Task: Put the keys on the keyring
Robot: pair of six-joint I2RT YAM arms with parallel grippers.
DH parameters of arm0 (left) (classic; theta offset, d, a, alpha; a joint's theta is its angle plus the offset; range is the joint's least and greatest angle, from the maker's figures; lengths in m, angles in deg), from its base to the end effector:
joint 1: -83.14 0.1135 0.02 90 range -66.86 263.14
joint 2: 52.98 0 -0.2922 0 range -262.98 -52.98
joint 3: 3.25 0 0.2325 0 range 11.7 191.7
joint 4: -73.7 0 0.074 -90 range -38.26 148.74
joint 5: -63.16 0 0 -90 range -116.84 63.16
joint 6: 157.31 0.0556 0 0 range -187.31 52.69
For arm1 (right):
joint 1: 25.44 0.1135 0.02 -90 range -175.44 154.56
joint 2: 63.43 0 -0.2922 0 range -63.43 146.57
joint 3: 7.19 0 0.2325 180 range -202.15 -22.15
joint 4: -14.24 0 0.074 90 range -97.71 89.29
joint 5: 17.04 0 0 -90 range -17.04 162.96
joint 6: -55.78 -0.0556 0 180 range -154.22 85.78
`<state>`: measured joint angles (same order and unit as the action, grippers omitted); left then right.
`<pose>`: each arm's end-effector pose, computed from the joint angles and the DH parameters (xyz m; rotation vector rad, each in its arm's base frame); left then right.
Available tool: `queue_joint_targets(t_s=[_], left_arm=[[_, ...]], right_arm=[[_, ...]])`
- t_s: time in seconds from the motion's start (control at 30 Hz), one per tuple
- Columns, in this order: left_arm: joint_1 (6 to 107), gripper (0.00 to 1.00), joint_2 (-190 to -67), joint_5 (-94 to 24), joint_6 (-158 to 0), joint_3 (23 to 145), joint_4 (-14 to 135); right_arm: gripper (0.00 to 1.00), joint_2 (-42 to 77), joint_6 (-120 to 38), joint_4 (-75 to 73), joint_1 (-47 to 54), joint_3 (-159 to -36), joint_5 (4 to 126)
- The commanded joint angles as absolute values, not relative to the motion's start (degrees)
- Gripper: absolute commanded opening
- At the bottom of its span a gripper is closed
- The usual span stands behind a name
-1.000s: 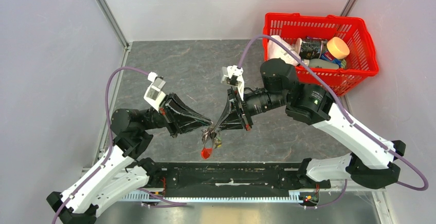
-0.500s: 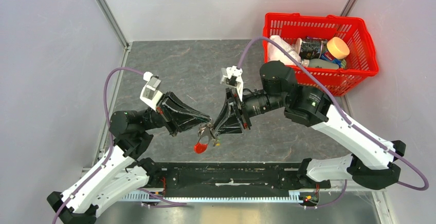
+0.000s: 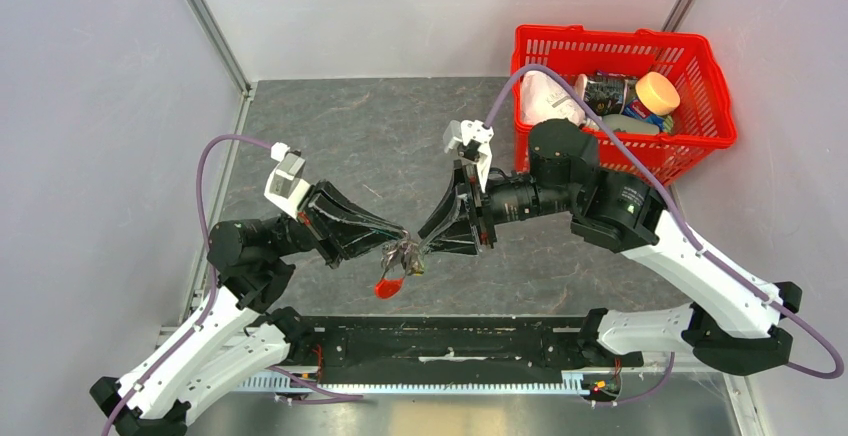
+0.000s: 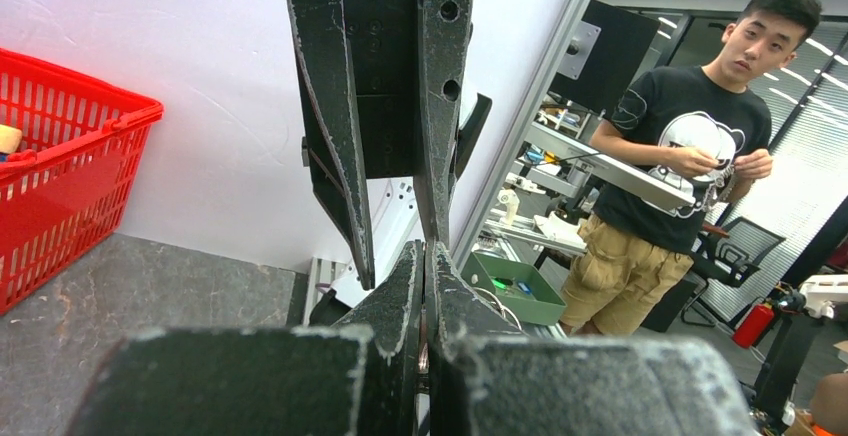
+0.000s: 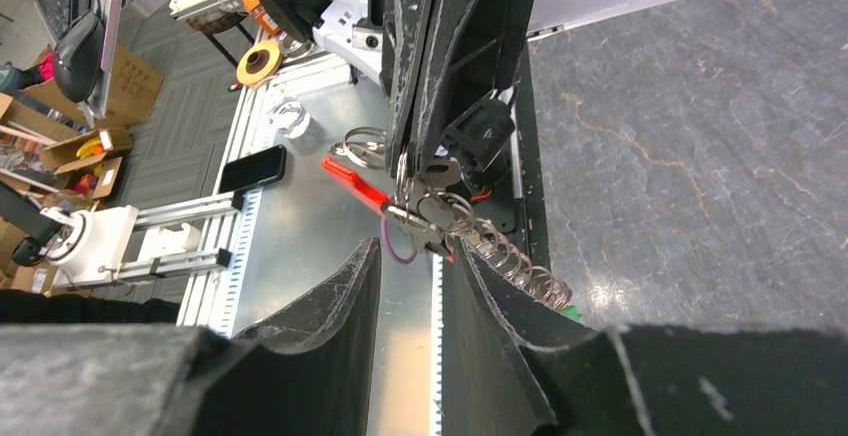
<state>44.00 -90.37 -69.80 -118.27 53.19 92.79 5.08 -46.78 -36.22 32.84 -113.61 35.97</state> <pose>0.0519 -0.0911 0.4377 0.6976 1.0712 -1.7225 0.0830 0.1979 0.5025 -1.2240 1.5738 1.4199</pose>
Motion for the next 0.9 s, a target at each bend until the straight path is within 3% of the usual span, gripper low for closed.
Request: queue_joint_targets(t_s=[0.0,0.87], left_arm=[[43.81,0.02,-89.99,-67.91,-119.87,53.20,96.22],[43.78,0.02,-90.81,-65.73,-119.42,53.45,95.83]], right_arm=[[0.40,5.08,-48.12,-31.38,33.01,-115.65,37.41],[0.37,6.64,-50.68,-26.78,32.98,-114.43,35.65]])
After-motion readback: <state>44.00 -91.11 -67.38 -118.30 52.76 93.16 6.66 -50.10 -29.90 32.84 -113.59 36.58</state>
